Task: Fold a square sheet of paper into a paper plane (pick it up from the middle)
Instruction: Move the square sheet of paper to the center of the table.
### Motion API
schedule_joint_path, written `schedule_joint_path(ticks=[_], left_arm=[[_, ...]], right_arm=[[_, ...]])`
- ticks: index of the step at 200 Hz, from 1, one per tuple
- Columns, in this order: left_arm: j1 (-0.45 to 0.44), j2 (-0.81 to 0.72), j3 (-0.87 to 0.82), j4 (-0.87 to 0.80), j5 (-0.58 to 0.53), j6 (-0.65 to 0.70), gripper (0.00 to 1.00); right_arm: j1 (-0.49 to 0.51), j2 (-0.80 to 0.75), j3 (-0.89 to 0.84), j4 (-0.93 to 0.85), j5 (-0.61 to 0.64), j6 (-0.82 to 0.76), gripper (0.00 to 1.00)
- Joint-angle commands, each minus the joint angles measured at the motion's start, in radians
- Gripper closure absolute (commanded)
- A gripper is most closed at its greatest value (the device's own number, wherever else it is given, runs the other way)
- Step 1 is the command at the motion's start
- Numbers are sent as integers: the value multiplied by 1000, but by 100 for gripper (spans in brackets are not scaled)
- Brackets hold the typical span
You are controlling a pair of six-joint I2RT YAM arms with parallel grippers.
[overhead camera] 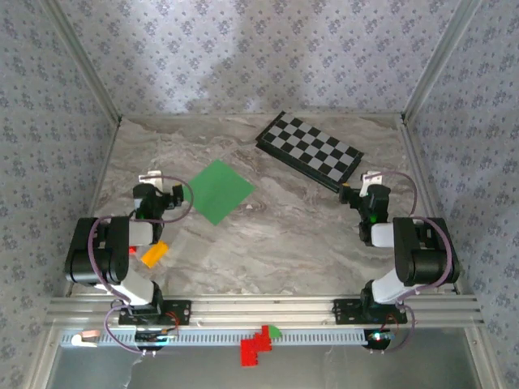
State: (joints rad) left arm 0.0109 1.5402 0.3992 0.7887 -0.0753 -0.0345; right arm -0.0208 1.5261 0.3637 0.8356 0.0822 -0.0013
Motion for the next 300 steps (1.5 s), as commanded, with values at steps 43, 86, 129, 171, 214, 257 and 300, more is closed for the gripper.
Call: schedule_joint_path(ticks=[43, 86, 129, 171, 214, 257, 300], left_arm=[[-4, -5, 13, 27, -8, 4, 0], [-3, -5, 13, 27, -8, 4, 0], [-2, -5, 14, 28, -3, 2, 0], [8, -6, 13, 26, 17, -2, 0], [9, -6, 13, 26, 20, -3, 0], [17, -160, 106, -269, -151, -90, 0], [64, -314, 246, -737, -94, -337, 0]], right_arm=[[3, 6, 16, 21, 8, -17, 0], [3, 6, 15, 19, 6, -17, 0], [2, 6, 16, 19, 5, -17, 0], [2, 6, 16, 19, 5, -17, 0], [1, 6, 16, 17, 4, -17, 0], [29, -172, 37, -152, 152, 1, 0], [-86, -476, 182, -716, 83, 406, 0]])
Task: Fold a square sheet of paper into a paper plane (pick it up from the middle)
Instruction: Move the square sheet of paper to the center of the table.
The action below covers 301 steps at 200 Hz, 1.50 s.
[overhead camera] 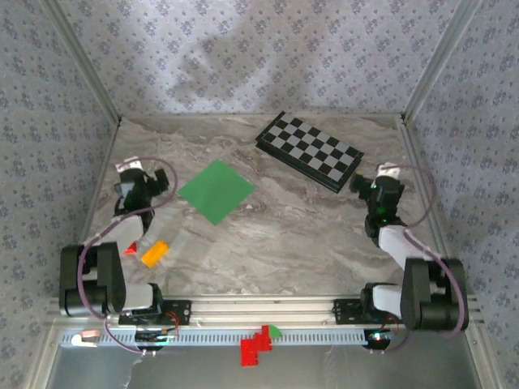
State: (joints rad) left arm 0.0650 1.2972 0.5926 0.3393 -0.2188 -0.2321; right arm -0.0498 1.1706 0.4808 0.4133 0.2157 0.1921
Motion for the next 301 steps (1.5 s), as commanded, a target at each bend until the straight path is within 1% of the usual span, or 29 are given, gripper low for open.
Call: schedule_joint_path(ticks=[1, 11, 23, 36, 46, 52, 70, 87, 103, 118, 150, 174, 192, 223, 241, 258, 285, 301], left_arm=[[9, -73, 54, -293, 59, -140, 0], [-14, -98, 67, -340, 119, -168, 0], [-87, -117, 87, -381, 154, -153, 1], [-209, -111, 125, -423, 145, -76, 0], [-288, -82, 167, -462, 123, -16, 0], [-320, -57, 194, -485, 122, 16, 1], [-367, 21, 265, -544, 151, 97, 1], [-381, 99, 325, -595, 212, 163, 0], [-384, 175, 375, -633, 249, 231, 0], [-384, 263, 440, -691, 250, 281, 0], [-384, 430, 567, -796, 278, 323, 1], [-387, 524, 636, -861, 263, 303, 2], [-393, 557, 659, -890, 237, 278, 7], [-395, 606, 677, -912, 244, 226, 9], [-398, 638, 696, -937, 249, 183, 13], [-403, 649, 692, -937, 244, 118, 14], [-440, 638, 666, -952, 174, -83, 15], [-488, 612, 627, -965, 92, -225, 15]], right_arm=[[-56, -126, 65, -296, -59, 217, 0], [-13, -170, 73, -310, -115, 215, 0], [107, -180, 121, -364, -88, 186, 0], [277, -122, 213, -457, -24, 131, 0], [379, -51, 285, -510, -42, 89, 0], [435, -7, 326, -534, -61, 67, 0], [541, 102, 430, -591, -109, 13, 0], [596, 160, 492, -626, -70, -5, 0], [603, 184, 516, -630, -85, -11, 0], [600, 185, 520, -627, -89, -7, 1], [577, 178, 507, -646, -111, 9, 0], [544, 155, 465, -629, -124, 39, 0], [504, 133, 430, -607, -176, 63, 0], [428, 108, 378, -565, -265, 115, 0], [386, 107, 362, -549, -327, 134, 0], [364, 104, 353, -553, -349, 141, 0], [335, 95, 345, -567, -386, 146, 0], [324, 89, 345, -580, -407, 148, 0]])
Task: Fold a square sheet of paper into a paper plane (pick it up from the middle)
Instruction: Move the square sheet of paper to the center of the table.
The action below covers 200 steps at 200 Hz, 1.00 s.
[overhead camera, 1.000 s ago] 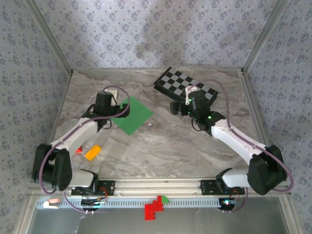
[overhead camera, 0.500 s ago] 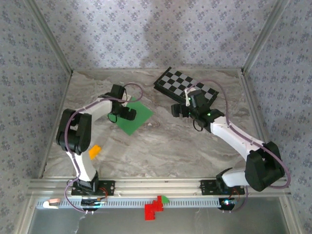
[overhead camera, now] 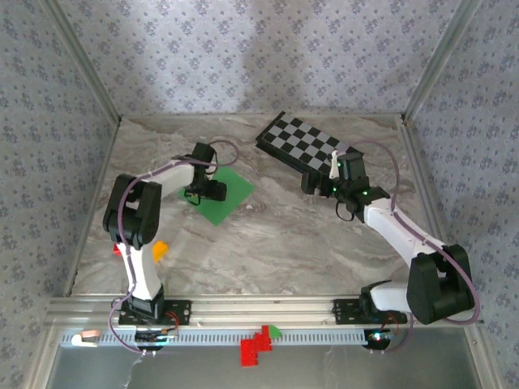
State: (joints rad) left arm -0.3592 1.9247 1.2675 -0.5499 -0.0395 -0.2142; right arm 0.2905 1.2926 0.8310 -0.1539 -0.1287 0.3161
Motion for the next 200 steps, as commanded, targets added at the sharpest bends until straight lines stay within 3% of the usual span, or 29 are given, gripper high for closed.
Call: schedule_joint_path(ticks=[1, 31, 61, 101, 130, 200], left_arm=[[-68, -18, -50, -73, -91, -251, 15], [-208, -69, -105, -62, -150, -437, 13], [-313, -134, -80, -68, -210, -483, 9], [-303, -165, -65, -66, -164, -231, 8], [-245, -108, -11, -98, -13, -44, 8], [-209, 44, 167, -257, 23, 33, 7]], right_arm=[[-17, -34, -5, -15, -64, 24, 0], [-23, -55, -16, -9, -84, 27, 0], [-27, -71, -20, -15, -95, 28, 0], [-29, -94, -39, -18, -83, 22, 0], [-32, -82, -27, -28, -84, 20, 0], [-41, -94, -42, -9, -100, 19, 0]])
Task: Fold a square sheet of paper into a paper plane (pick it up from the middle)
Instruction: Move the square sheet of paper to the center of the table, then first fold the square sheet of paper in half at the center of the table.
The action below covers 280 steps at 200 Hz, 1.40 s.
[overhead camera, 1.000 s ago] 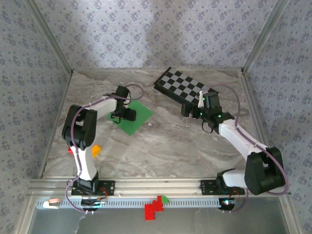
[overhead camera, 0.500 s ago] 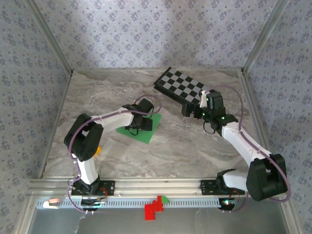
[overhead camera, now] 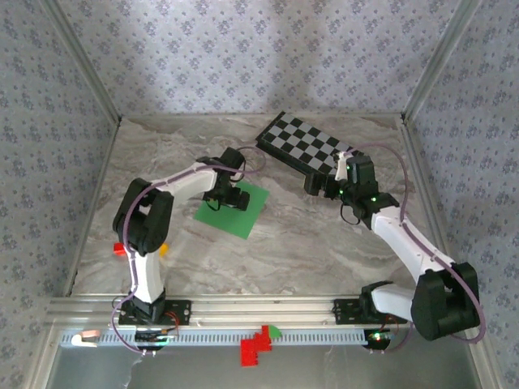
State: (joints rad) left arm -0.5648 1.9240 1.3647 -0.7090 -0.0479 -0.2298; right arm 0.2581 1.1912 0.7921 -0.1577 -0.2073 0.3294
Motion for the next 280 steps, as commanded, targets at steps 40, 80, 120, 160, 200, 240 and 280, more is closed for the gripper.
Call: schedule_joint_path(ticks=[40, 80, 120, 160, 200, 240, 280], left_arm=[[-9, 88, 110, -134, 18, 50, 5], [-22, 126, 148, -156, 23, 40, 4], [-29, 172, 147, -158, 6, 20, 2], [-12, 181, 116, -133, 52, 10, 2], [-10, 183, 102, -129, 59, 16, 2], [-10, 193, 95, -129, 54, 15, 4], [-13, 194, 108, -135, 56, 14, 5]], right_arm=[[-10, 2, -20, 22, -34, 5, 0], [-13, 2, -27, 31, -30, 11, 0], [-14, 7, -28, 31, -32, 13, 0], [-16, 12, -33, 38, -32, 16, 0], [-16, 34, -27, 42, -43, 20, 0], [-17, 33, -27, 41, -38, 20, 0], [-16, 33, -27, 37, -36, 17, 0]])
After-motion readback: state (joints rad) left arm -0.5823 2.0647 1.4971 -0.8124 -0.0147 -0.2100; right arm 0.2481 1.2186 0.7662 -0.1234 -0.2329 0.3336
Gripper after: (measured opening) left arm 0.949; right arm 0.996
